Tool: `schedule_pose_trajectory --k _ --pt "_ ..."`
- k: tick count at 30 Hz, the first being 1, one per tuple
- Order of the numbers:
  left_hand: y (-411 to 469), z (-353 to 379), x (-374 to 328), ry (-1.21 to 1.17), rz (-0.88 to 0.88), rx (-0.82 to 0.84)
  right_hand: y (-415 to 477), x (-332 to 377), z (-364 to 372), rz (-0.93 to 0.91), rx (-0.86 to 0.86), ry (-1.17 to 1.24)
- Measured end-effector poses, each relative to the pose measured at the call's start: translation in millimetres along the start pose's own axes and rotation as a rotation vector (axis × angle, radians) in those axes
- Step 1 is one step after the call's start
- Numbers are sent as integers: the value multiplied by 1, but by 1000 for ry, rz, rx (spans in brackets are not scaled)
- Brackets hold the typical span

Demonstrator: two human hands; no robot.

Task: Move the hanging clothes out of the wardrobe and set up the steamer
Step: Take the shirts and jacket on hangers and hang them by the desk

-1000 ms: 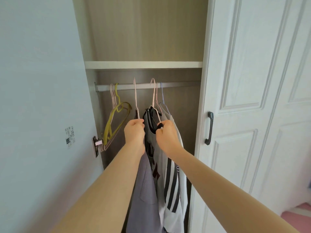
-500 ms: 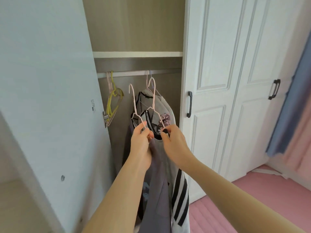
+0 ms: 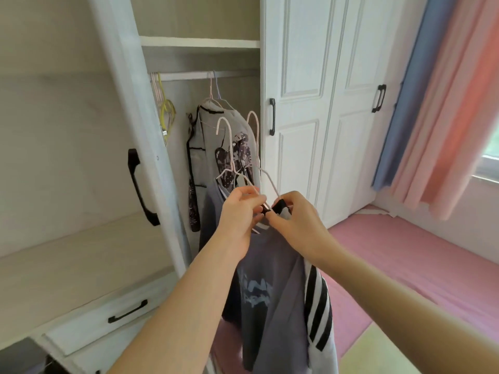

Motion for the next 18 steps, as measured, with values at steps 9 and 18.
schedule_pose_trajectory --k 9,18 --pt "-79 11 4 -196 -151 -24 -100 11 -38 -19 6 -84" --pt "-147 2 5 -264 -188 57 -178 0 -78 -72 116 -43"
Point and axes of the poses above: each hand's wrist, its own y-axis towards the middle knuckle, its own z-axis out of the palm, x = y × z, the point moved 1 cm from there along y, towards the middle knuckle, and after that the axes turned 4 degrees about -y, right-handed, at the moved point
